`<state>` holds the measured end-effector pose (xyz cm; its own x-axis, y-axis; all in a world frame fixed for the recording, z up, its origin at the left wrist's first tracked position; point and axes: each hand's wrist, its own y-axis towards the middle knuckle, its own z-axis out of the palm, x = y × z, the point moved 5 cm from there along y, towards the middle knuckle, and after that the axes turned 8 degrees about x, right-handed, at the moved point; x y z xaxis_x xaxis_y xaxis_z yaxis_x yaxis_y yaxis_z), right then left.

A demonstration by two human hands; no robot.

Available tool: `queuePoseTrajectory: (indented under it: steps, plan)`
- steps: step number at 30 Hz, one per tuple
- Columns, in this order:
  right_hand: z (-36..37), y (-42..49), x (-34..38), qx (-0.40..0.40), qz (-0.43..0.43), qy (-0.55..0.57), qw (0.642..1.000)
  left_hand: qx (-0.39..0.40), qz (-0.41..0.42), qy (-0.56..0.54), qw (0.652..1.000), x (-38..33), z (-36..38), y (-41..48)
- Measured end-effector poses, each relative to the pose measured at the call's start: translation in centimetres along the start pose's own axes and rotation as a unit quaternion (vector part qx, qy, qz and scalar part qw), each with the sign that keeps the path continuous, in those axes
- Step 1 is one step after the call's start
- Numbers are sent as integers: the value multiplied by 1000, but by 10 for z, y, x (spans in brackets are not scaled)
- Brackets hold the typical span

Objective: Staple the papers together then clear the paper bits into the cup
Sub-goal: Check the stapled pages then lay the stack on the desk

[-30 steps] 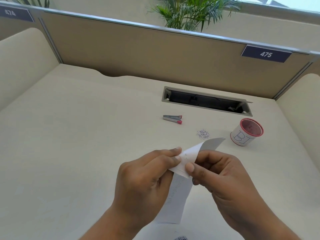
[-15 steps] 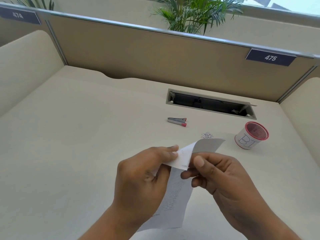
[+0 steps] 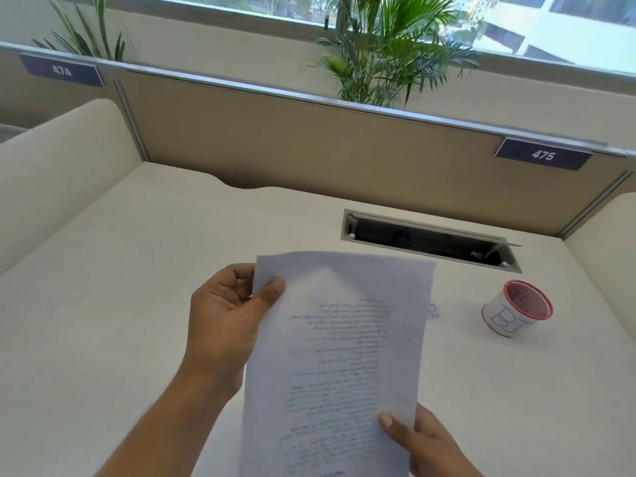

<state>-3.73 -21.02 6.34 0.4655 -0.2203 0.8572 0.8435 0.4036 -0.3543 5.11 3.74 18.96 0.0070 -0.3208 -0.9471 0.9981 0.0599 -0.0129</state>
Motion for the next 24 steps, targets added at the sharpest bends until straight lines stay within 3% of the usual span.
queuePoseTrajectory:
  steps: [5, 10, 12, 19, 24]
  plan:
    - [4, 27, -9, -48, -7, -22, 999, -19, -70, 12, 997, 23, -37, 41]
    - [12, 67, 3, -120, -32, 49, 991, 66, -202, 161, 964, 66, -72, 42]
    - [18, 85, 18, -132, -43, 73, 988, 80, -246, 168, 951, 86, -83, 36]
    - [5, 167, 50, -159, 36, 1, 987, -47, -219, 144, 964, 118, -104, 77]
    - [-26, 208, 47, -214, 114, -70, 968, -76, -209, 140, 965, 145, -105, 134]
